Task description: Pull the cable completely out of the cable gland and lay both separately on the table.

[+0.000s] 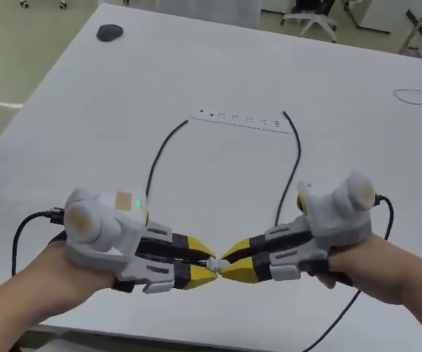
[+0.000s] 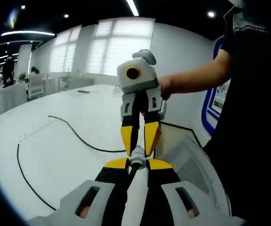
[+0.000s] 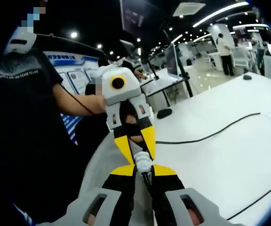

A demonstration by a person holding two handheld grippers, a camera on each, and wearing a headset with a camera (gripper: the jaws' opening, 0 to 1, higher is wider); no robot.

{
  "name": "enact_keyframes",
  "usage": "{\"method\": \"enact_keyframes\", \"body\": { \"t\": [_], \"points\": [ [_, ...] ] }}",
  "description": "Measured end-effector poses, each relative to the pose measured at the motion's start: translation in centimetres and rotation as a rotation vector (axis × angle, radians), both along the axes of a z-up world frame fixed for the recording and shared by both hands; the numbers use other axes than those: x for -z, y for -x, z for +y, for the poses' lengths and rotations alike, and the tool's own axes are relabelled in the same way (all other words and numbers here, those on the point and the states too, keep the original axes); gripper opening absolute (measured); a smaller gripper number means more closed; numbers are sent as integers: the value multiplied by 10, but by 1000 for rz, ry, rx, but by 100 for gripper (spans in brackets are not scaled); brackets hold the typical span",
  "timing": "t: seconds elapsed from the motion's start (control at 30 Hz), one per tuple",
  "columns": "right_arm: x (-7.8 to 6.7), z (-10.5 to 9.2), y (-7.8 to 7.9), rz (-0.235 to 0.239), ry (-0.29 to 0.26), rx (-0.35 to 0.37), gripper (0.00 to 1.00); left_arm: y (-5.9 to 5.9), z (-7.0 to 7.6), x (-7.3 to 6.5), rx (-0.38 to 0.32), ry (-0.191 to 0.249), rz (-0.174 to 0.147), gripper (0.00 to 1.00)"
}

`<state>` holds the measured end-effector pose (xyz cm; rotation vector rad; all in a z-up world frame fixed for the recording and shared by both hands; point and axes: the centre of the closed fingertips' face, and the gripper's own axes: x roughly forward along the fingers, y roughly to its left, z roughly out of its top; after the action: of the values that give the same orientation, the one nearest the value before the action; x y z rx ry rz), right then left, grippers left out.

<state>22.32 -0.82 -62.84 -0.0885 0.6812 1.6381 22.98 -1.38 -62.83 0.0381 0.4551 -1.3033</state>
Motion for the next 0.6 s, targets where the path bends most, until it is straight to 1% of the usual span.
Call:
{"method": "enact_keyframes", "body": {
  "t": [0.03,0.07,0.1,0.13,0.17,0.2,0.23,0.27,0.3,0.33,0.37,0.4,0.43,0.47,0.5,0.53,0.57,0.6],
  "points": [
    [-1,0,0,-41,1,-1,7,-1,1,0,-5,11,17,14],
    [-1,1,0,-72,3,3,7,-1,2,0,-9,24,34,14],
    [-2,1,0,-120,11,5,7,-1,2,-1,-9,32,43,14],
    [-4,2,0,-207,9,-10,7,-1,2,-1,-10,39,44,14],
    [-6,3,-1,-255,4,-4,7,-2,2,-2,-12,45,52,14],
    [-5,2,2,-286,14,-12,7,-1,2,-3,-16,56,85,14],
    [-5,2,4,-333,29,-15,7,0,2,-3,-13,55,84,14],
    [-5,2,4,-367,36,-15,7,0,2,-3,-11,55,81,14],
    [-4,2,6,-412,48,-19,7,1,2,-3,-7,60,94,14],
    [-3,1,6,-439,60,-16,7,2,1,-2,-5,62,109,14],
    [-2,1,7,-488,74,-21,7,3,1,-2,-7,65,117,14],
    [-1,1,8,-504,81,-24,7,4,1,-1,-6,70,137,14],
    [0,0,9,-563,106,-40,7,6,0,1,-12,76,186,14],
    [1,0,11,-609,133,-51,7,5,-1,1,-8,73,173,14],
    [1,0,12,-634,141,-60,7,6,-1,1,-4,72,165,14],
    [1,0,11,-668,146,-69,7,6,-2,0,-2,74,165,14],
    [0,0,12,-662,146,-61,7,6,-1,0,-5,78,171,14],
    [-1,0,12,-665,146,-58,7,6,-1,-1,-6,86,176,14]
  ]
}}
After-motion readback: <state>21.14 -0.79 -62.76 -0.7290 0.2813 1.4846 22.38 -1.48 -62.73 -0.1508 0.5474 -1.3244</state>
